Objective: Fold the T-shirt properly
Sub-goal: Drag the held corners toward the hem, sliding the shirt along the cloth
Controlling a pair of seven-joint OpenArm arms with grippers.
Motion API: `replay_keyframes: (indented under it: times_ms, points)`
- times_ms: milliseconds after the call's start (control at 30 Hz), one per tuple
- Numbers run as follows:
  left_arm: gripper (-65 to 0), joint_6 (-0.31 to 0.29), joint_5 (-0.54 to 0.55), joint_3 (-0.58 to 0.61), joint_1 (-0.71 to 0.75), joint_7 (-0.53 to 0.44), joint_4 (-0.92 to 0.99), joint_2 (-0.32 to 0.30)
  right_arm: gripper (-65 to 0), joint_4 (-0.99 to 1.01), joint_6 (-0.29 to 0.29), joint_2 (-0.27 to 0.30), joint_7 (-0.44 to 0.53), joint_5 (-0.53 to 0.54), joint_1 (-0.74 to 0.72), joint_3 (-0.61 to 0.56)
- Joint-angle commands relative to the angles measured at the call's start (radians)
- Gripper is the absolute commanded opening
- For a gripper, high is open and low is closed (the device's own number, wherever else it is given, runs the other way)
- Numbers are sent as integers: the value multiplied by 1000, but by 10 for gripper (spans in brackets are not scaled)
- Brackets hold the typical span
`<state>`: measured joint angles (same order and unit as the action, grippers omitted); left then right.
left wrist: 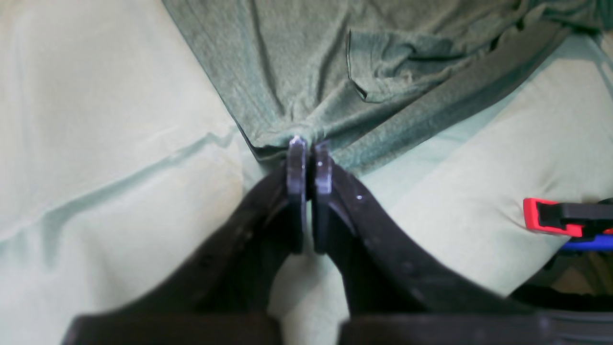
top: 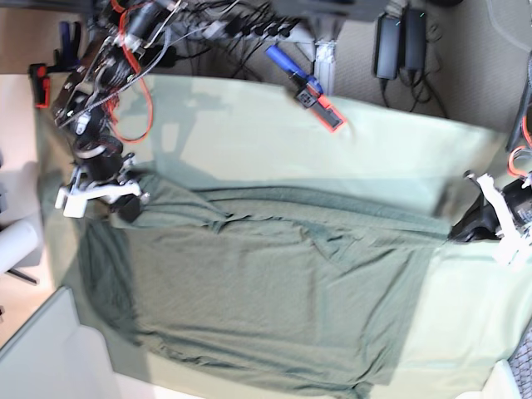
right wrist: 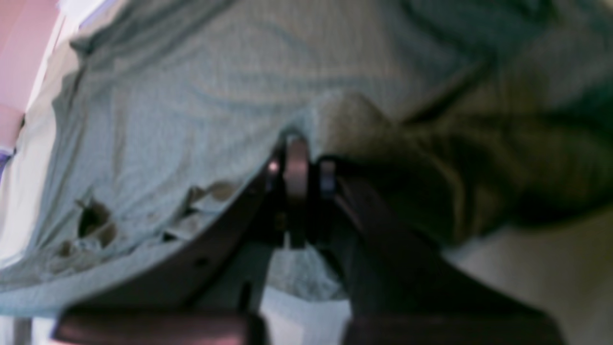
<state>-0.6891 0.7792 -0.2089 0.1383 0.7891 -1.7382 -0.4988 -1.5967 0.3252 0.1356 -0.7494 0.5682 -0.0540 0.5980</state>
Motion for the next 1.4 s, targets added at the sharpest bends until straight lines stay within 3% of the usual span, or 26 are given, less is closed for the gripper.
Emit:
replay_keyframes:
  times_ms: [0, 200, 400, 433, 533, 600, 733, 900, 1167, 1367]
  points:
    - [-650, -9, 18, -6, -7, -21, -13, -17, -650, -12, 24, 13, 27, 3, -37, 2]
    - [-650, -9, 16, -6, 1, -21, -13, -17, -650, 85, 31, 17, 41, -45, -147, -19]
    - [-650, -9, 17, -6, 9, -21, -13, -16, -650, 200, 31, 16, 81, -83, -205, -110]
    - [-650, -9, 17, -6, 10, -21, -13, -16, -588, 206, 31, 16, 89, -103, -206, -127]
    - [-650, -9, 17, -6, 11, -22, -13, -16, -285, 208, 31, 16, 104, -165, -206, -167]
    - [-650, -9, 17, -6, 11, -22, -13, -16, -215, 208, 31, 16, 111, -172, -206, -178]
    - [-650, -9, 17, -6, 11, -22, -13, -17, -216, 206, 31, 23, 97, -172, -204, -179]
    - [-650, -9, 17, -6, 9, -26, -13, -17, -216, 158, 31, 63, -9, -167, -189, -148]
    - [-650, -9, 25, -6, -82, -33, -13, -17, -216, 86, 30, 125, -10, -145, -107, 16]
    - [-650, -9, 24, -6, -139, -34, -2, -13, -216, 86, 30, 152, -3, -123, -29, 38]
